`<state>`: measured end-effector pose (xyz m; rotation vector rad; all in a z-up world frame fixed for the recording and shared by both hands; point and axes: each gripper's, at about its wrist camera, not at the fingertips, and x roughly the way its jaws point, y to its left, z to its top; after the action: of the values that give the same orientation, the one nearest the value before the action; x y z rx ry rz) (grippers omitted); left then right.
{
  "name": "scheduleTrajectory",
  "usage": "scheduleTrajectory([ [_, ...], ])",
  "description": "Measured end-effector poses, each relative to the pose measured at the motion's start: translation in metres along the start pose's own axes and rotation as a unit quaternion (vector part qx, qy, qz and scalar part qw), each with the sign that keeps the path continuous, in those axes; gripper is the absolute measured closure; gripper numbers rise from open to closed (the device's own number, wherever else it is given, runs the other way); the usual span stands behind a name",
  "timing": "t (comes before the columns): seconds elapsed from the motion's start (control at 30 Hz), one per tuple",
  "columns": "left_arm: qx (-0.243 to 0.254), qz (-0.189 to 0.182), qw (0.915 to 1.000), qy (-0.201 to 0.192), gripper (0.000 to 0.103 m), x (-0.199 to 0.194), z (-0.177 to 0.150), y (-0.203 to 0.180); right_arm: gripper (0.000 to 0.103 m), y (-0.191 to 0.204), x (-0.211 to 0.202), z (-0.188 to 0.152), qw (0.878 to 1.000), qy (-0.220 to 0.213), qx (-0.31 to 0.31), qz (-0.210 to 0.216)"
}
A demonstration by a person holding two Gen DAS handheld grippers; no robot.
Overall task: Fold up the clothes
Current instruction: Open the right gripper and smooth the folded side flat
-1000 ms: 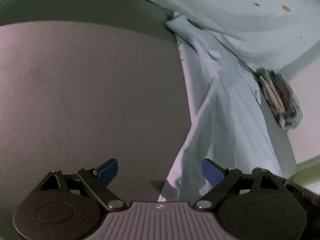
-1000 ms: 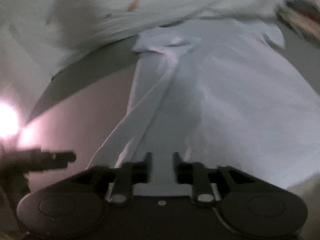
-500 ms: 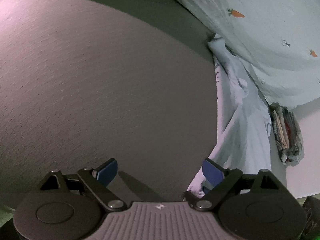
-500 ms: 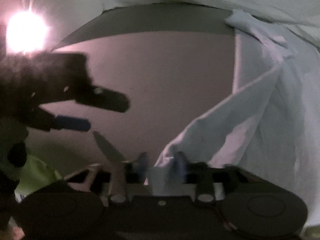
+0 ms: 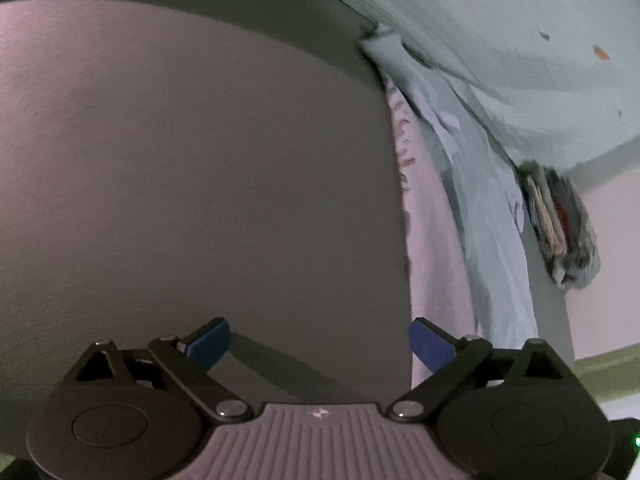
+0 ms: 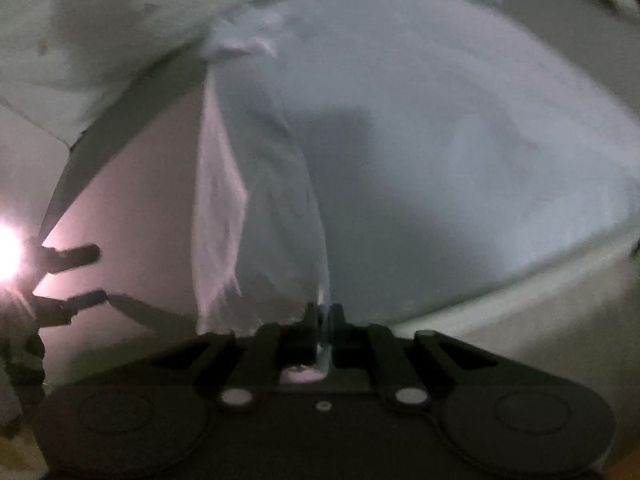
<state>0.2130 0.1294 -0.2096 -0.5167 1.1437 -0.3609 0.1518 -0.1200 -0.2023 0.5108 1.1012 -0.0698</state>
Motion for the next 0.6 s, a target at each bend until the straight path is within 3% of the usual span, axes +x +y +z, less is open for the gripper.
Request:
scheduleTrajectory([
  [0.1, 0.030, -0.002, 0.9995, 0.004, 0.006, 0.008, -0.001, -0.020, 0.079, -0.001, 0.004, 0.007, 1.000, -0.002, -0.011, -0.016],
  [0.17, 0.054, 0.006, 0.9985, 0.009, 0.006, 0.015, -0.003, -0.034, 0.061, 0.003, 0.002, 0.011, 1.000, -0.014, -0.027, -0.005],
  [0.33, 0.104, 0.018, 0.9938, 0.034, 0.006, 0.036, -0.017, -0.067, 0.058, 0.008, 0.002, 0.021, 0.998, -0.017, -0.066, -0.005],
  [0.47, 0.165, 0.010, 0.9845, 0.058, 0.008, 0.045, -0.041, -0.096, 0.054, -0.001, -0.002, 0.034, 0.998, -0.018, -0.062, 0.005],
  [0.53, 0.179, -0.011, 0.9817, 0.064, 0.012, 0.047, -0.055, -0.105, 0.054, -0.008, 0.000, 0.041, 0.998, -0.015, -0.064, 0.010],
  [0.6, 0.186, -0.024, 0.9794, 0.076, 0.028, 0.052, -0.070, -0.111, 0.054, -0.013, 0.006, 0.051, 0.997, -0.009, -0.070, 0.016],
])
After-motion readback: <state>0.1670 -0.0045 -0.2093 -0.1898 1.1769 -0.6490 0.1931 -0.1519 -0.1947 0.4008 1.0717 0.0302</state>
